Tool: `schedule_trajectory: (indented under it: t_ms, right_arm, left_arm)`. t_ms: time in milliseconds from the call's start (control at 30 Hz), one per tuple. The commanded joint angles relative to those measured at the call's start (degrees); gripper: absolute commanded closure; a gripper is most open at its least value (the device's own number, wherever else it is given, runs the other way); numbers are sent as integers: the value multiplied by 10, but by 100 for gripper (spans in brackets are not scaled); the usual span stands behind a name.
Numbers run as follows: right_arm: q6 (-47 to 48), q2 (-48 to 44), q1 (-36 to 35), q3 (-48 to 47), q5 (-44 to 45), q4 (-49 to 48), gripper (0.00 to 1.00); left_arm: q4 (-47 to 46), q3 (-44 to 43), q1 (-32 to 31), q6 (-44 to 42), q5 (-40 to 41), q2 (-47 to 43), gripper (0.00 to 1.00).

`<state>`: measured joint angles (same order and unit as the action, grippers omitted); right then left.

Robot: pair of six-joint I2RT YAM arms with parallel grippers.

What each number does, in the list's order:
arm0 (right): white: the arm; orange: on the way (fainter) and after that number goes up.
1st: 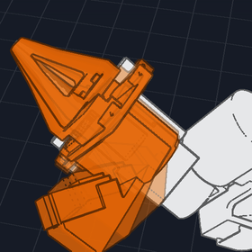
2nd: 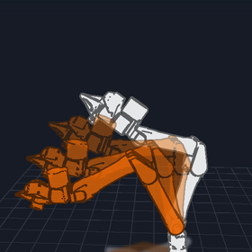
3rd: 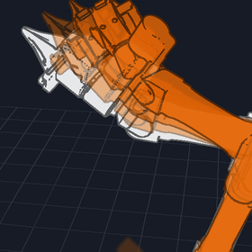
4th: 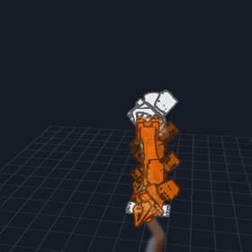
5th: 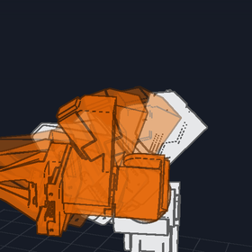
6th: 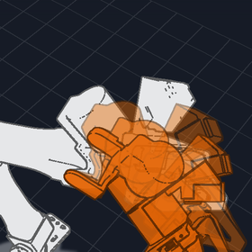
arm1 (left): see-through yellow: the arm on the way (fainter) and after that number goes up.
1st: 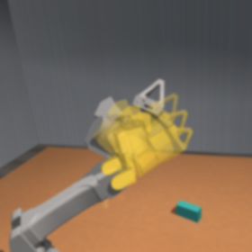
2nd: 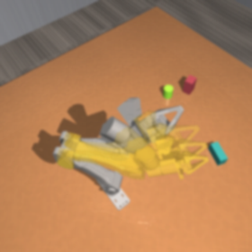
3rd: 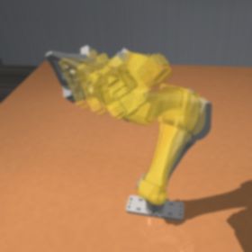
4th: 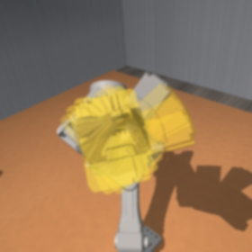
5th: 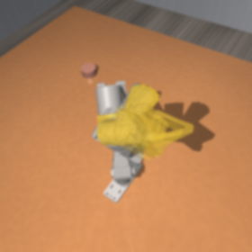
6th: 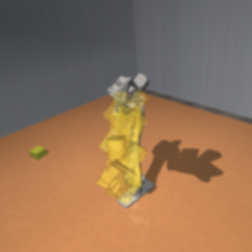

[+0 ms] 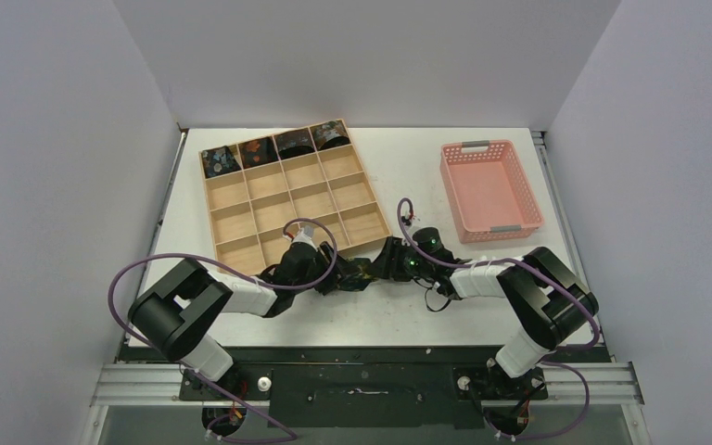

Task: Roll the ties
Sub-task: Pick up the tie from the storage box.

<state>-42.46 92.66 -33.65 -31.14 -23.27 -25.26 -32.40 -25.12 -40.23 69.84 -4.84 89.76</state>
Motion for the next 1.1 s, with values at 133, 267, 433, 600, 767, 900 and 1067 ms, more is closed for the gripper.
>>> schedule_trajectory:
  t_ms: [133, 267, 433, 600, 767, 900, 1067]
  right_arm:
    - [25, -15, 4, 19, 30, 41, 54]
    - [21, -51, 3, 16, 30, 63, 54]
    - [28, -125, 3, -3, 49, 129, 48]
    - [47, -210, 5, -40, 112, 221, 33]
    - [58, -236, 13, -90, 172, 266, 25]
    - [47, -207, 23, -119, 212, 234, 25]
    - [43, -102, 36, -183, 231, 193, 25]
  left_arm:
    - [-18, -13, -9, -12, -6, 5, 68]
    - [-23, -8, -9, -16, -5, -2, 79]
    - [-33, 4, -13, -18, -9, -25, 99]
    - [-2, 20, -37, -26, -5, -106, 100]
    - [155, 27, -61, -70, 50, -296, 100]
    - [338, -15, -59, -115, 135, -473, 100]
    - [489, -135, -34, -203, 205, -566, 100]
